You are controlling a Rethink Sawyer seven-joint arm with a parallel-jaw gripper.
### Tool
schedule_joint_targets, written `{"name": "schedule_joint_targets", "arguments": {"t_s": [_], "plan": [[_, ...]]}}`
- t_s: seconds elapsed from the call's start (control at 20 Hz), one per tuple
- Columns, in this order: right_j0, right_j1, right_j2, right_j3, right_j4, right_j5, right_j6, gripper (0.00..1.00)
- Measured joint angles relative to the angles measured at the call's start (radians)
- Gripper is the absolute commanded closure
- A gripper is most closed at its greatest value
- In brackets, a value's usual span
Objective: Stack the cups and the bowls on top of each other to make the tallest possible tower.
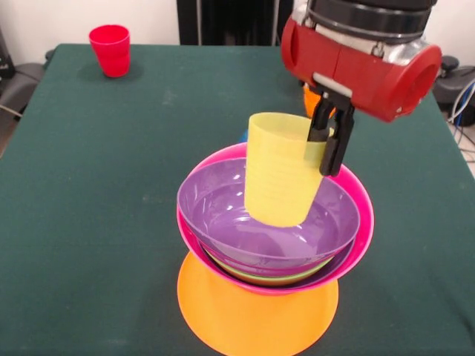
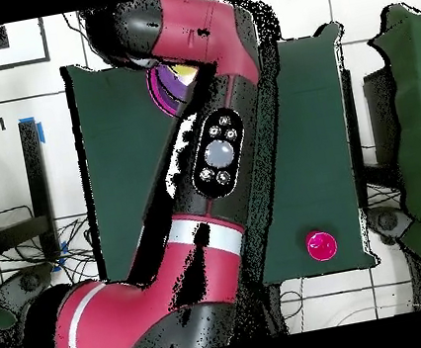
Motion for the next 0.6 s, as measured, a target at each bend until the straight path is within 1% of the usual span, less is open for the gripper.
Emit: {"name": "schedule_joint_targets", "arguments": {"t_s": [0.6], "plan": [[-0.025, 0.063, 0.031, -0.03, 0.001, -0.008, 0.0, 1.0]]}}
